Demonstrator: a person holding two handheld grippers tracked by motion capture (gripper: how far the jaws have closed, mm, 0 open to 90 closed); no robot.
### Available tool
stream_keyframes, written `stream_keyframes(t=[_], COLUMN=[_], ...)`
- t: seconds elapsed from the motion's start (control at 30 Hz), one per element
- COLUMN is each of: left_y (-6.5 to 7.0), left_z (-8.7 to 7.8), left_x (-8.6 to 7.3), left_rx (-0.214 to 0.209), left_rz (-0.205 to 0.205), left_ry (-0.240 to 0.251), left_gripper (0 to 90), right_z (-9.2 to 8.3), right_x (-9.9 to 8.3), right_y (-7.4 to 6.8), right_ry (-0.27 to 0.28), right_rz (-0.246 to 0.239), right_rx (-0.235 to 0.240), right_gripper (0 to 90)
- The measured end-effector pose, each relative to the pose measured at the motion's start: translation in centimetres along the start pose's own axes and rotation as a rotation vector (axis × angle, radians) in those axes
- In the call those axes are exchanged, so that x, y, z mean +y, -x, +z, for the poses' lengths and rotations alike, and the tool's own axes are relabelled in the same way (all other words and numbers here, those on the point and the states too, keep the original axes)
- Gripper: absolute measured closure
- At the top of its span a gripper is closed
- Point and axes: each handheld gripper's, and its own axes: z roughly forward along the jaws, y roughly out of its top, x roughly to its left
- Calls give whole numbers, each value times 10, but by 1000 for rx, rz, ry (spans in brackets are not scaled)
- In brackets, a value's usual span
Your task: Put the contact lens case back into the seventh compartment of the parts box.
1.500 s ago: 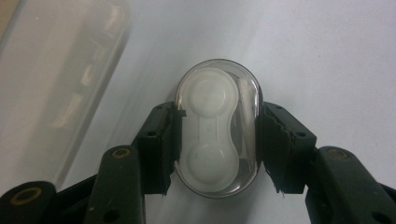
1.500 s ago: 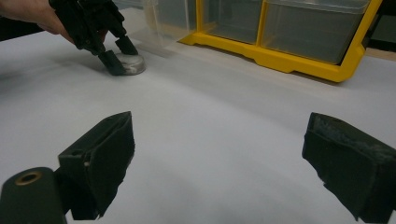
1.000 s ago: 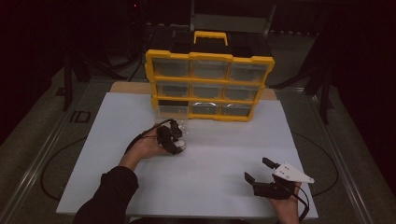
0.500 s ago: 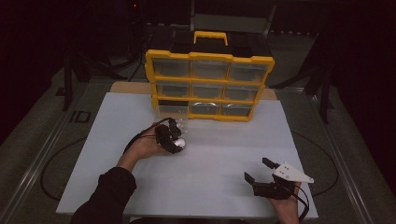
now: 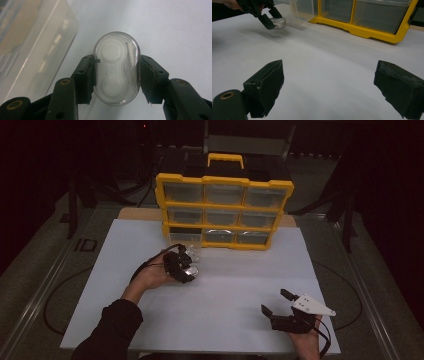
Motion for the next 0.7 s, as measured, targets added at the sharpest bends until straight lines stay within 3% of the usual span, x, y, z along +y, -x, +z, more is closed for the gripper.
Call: stream_keyframes(t=[0.7], left_y=[4], left_z=[-22], left_x=[8], left_rx=[18], left_rz=[31], left_ry=[32], left_gripper=[496], right_z=[-1], right_x=[0], right_y=[0], right_ry=[2], right_rz=[1], right_rx=[0], right_gripper=[91])
